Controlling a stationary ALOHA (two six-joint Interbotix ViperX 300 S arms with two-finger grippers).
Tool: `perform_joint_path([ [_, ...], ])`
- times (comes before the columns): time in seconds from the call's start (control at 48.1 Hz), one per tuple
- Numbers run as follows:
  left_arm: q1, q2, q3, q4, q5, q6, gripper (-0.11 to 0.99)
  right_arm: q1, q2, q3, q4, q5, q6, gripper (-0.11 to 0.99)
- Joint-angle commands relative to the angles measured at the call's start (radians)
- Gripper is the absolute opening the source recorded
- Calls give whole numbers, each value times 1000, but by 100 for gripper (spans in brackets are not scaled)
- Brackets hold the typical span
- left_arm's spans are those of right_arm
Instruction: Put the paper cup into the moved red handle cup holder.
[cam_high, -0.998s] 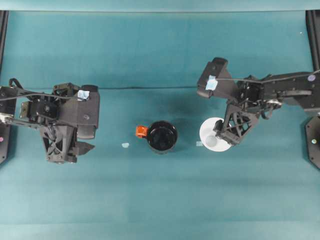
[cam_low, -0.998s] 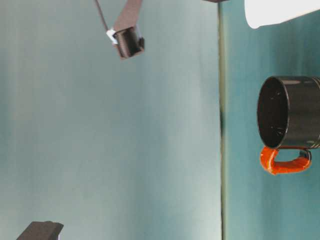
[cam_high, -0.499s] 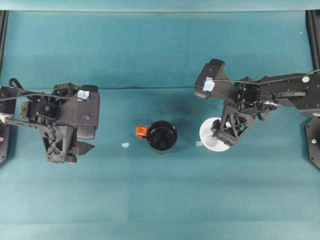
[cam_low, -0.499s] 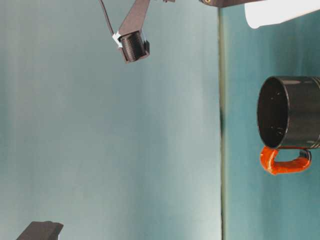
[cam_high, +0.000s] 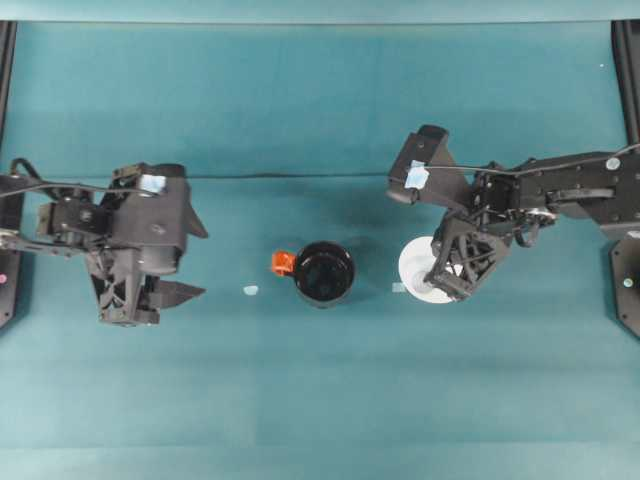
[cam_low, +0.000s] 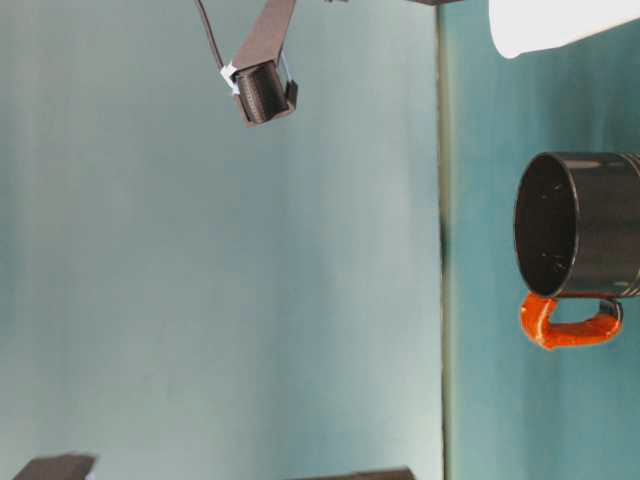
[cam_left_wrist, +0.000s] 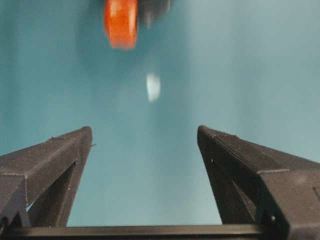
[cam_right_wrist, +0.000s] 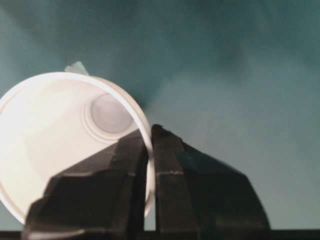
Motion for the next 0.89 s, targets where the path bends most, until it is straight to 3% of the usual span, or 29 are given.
perform_joint_path([
  [0.0, -3, -21, 0, 0, -6, -2, 94, -2, -23, -6, 6, 5, 3, -9],
  [0.145, -3, -34, 8, 0, 11, -12, 94, -6, -66, -32, 23, 54, 3, -9],
  [0.291, -3, -35, 9, 0, 11, -29, 94, -11, -140, -91, 23, 153, 3, -10],
  [0.603, -3, -35, 11, 0, 11, -29, 94, -12, -261, -250, 25, 364, 6, -10],
  [0.873, -3, -38, 9, 0, 11, -29, 94, -8, -222, -382, 25, 411, 12, -10],
])
